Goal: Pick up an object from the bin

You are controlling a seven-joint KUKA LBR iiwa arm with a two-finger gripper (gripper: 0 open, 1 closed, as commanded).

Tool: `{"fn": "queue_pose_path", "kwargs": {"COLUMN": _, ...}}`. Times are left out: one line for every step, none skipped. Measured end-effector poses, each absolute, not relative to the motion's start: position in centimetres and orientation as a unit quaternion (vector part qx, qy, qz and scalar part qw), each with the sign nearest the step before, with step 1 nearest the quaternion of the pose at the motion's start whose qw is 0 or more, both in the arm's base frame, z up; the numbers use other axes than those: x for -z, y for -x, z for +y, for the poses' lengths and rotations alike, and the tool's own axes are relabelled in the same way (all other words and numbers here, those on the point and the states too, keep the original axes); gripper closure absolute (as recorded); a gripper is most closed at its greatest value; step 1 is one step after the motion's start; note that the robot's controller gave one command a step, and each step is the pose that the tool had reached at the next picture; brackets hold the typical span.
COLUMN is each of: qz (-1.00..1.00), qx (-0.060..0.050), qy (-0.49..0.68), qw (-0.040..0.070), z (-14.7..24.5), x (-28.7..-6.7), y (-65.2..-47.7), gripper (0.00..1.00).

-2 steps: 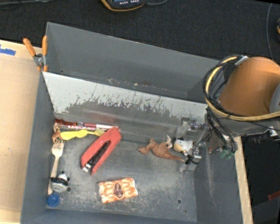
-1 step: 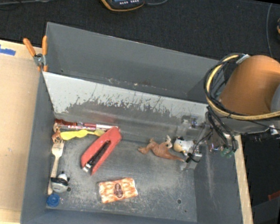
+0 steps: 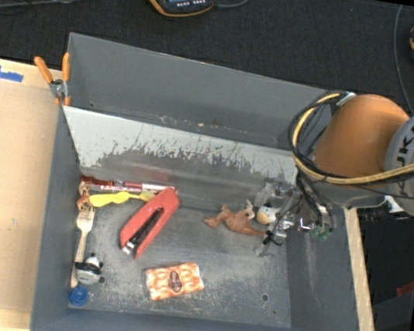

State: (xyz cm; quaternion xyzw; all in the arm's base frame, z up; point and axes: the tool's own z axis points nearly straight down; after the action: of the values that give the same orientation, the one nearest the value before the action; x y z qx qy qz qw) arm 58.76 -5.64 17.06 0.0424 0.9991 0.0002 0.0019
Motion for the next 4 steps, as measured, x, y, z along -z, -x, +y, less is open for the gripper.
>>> {"fn": "queue_pose_path", "kwargs": {"qz": 0.999, "qx": 0.000, "qy": -0.053, "qw": -0.002, "z": -3.3, "x": -14.6, "y": -57.9, "gripper": 0.00}}
{"fn": "queue_pose_path", "kwargs": {"qz": 0.996, "qx": -0.001, "qy": -0.089, "qw": 0.002, "z": -4.1, "x": -8.3, "y": -58.9, "gripper": 0.00}}
{"fn": "queue_pose_path", "kwargs": {"qz": 0.998, "qx": -0.001, "qy": -0.067, "qw": 0.007, "z": -3.0, "x": -7.5, "y": -61.7, "gripper": 1.00}}
{"fn": "queue_pose_path", "kwargs": {"qz": 0.998, "qx": -0.001, "qy": -0.066, "qw": 0.003, "z": -2.9, "x": -7.2, "y": -61.5, "gripper": 0.00}}
